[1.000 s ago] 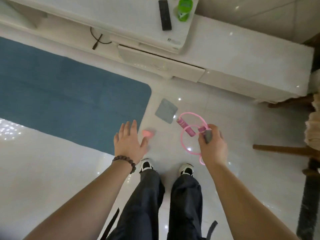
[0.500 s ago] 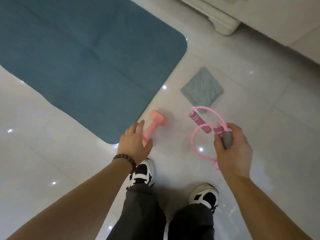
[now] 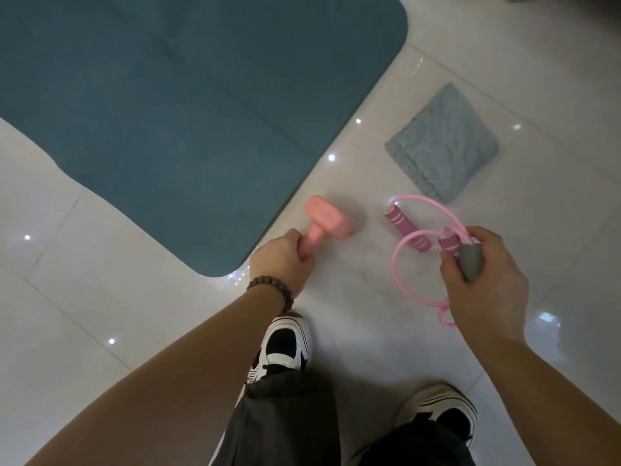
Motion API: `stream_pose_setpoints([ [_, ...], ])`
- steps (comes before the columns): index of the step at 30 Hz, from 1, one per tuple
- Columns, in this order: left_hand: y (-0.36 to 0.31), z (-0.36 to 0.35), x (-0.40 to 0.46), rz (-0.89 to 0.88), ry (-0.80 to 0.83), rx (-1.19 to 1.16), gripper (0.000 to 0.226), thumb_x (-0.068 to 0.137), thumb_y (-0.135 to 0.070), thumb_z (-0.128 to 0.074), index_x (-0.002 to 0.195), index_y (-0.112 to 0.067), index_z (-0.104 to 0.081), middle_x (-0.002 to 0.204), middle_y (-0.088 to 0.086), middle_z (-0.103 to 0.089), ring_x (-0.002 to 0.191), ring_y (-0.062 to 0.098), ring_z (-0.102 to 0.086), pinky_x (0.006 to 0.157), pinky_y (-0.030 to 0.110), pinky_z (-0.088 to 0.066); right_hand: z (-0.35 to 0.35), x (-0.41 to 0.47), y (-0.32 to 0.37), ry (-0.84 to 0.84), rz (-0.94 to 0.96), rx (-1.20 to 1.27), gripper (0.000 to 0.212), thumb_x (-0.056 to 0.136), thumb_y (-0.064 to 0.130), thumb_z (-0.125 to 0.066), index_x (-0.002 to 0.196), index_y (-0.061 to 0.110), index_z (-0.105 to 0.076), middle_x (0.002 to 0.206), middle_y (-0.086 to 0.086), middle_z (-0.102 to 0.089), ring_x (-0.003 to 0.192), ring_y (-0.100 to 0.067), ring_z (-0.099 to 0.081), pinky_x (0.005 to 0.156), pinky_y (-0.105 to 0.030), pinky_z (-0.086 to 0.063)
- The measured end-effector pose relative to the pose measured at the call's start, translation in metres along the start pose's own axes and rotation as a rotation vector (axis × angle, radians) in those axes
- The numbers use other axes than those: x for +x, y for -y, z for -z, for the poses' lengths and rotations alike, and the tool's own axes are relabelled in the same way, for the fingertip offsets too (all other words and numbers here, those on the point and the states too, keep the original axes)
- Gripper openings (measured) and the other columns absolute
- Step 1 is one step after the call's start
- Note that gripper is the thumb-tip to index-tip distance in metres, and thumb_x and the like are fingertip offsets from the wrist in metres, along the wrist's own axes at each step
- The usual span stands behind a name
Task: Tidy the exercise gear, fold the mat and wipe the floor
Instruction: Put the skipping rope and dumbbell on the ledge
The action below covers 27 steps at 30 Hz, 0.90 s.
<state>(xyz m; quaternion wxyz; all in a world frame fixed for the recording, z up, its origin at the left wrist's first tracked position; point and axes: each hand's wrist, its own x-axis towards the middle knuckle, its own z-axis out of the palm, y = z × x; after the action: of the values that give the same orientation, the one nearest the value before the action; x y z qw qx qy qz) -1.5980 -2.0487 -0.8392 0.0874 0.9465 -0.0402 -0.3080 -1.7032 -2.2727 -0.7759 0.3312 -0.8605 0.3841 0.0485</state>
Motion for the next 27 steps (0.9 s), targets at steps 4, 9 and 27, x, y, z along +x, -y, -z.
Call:
stream_pose_setpoints([
  [4, -0.001, 0.027, -0.026, 0.007, 0.025, -0.066, 0.015, 0.085, -0.036, -0.056, 0.091, -0.023, -0.053, 0.078, -0.003, -0.062, 0.073, 0.022, -0.060, 0.063, 0.030, -0.046, 0.025, -0.007, 0.017, -0.010, 0.027, 0.013, 0.031, 0.087, 0.019, -0.063, 0.117, 0.019, -0.055, 0.096, -0.007, -0.063, 0.080, -0.023, -0.054, 0.069, -0.028, -0.039],
  [9, -0.027, 0.096, -0.087, 0.049, 0.030, -0.168, 0.012, 0.085, -0.035, -0.058, 0.088, -0.024, -0.053, 0.075, -0.006, -0.062, 0.070, 0.018, -0.059, 0.058, 0.028, -0.042, 0.091, -0.033, 0.057, -0.020, 0.057, 0.023, 0.031, 0.088, 0.020, -0.062, 0.117, 0.020, -0.055, 0.097, -0.006, -0.062, 0.082, -0.026, -0.056, 0.066, -0.031, -0.044],
  [27, -0.222, 0.517, -0.315, -0.285, -0.053, -0.071, 0.009, 0.085, -0.032, -0.054, 0.083, -0.025, -0.049, 0.074, -0.006, -0.057, 0.072, 0.022, -0.056, 0.060, 0.030, -0.041, 0.508, -0.163, 0.260, -0.276, 0.003, -0.039, 0.040, 0.090, 0.026, -0.057, 0.129, 0.021, -0.049, 0.114, -0.005, -0.056, 0.085, -0.030, -0.060, 0.063, -0.029, -0.038],
])
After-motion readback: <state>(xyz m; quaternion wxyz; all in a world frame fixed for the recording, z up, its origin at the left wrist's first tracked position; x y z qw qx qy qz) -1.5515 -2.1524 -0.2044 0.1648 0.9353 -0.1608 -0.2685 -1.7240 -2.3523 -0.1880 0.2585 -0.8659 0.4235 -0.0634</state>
